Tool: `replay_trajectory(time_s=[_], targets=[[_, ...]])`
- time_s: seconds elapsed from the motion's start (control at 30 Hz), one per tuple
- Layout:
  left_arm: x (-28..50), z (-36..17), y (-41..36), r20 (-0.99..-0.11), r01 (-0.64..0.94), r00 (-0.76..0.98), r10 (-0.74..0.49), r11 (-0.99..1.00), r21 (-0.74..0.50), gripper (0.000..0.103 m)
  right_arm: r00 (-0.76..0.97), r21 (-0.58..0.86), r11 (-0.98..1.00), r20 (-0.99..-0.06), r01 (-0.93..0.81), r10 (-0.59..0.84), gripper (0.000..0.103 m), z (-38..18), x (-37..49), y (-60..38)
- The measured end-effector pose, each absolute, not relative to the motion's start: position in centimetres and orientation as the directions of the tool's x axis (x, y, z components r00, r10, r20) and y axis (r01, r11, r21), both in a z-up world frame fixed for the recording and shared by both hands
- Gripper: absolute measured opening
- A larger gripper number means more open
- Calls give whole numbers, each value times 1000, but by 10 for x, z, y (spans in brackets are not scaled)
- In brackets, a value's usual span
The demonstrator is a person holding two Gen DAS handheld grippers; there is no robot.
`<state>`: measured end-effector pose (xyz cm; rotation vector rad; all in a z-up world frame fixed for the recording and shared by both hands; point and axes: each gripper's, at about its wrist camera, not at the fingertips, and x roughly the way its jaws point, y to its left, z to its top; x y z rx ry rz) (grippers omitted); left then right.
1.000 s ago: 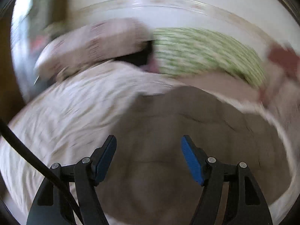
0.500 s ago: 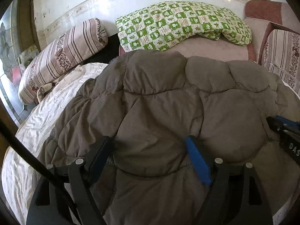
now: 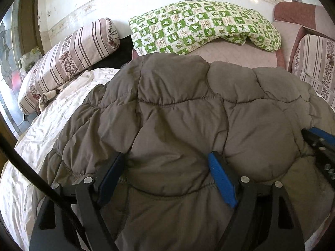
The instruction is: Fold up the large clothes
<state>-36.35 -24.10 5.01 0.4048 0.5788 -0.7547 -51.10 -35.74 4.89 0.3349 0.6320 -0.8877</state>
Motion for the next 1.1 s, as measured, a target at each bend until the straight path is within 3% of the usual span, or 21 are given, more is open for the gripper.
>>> replay_trajectory(time_s=[0.23, 0.33, 0.47, 0.63, 0.73, 0.8, 0.87, 0.97, 1.0, 1.1], targets=[[-363, 50, -242, -621, 733, 587, -519, 666, 137, 82, 460, 51, 544, -603, 837, -652, 29, 70, -550, -342], [-364, 50, -240, -622, 730, 589, -516, 669, 137, 82, 468, 112, 524, -632, 844, -618, 31, 66, -563, -344], [-364, 49, -240, -622, 730, 591, -515, 669, 140, 83, 437, 147, 508, -736, 849, -517, 34, 39, -559, -357], [-363, 53, -235, -621, 731, 582, -525, 672, 118, 83, 416, 93, 522, -729, 848, -544, 36, 45, -551, -358], [-371, 68, -218, -605, 735, 577, -549, 671, 92, 82, 455, 124, 523, -682, 843, -572, 36, 67, -562, -350], [-388, 89, -193, -542, 728, 611, -577, 679, 96, 82, 456, 93, 517, -617, 851, -641, 37, 94, -575, -333], [-408, 116, -165, -478, 716, 643, -598, 691, 100, 82, 464, 94, 506, -567, 858, -681, 43, 121, -592, -313], [-439, 155, -120, -409, 709, 660, -631, 702, 60, 83, 531, 131, 535, -451, 834, -717, 64, 164, -628, -265], [-453, 169, -100, -381, 703, 672, -635, 708, 59, 87, 549, 135, 549, -421, 825, -722, 69, 172, -638, -250], [-486, 202, -55, -319, 702, 690, -649, 707, 80, 90, 619, 123, 621, -353, 774, -701, 70, 204, -659, -201]])
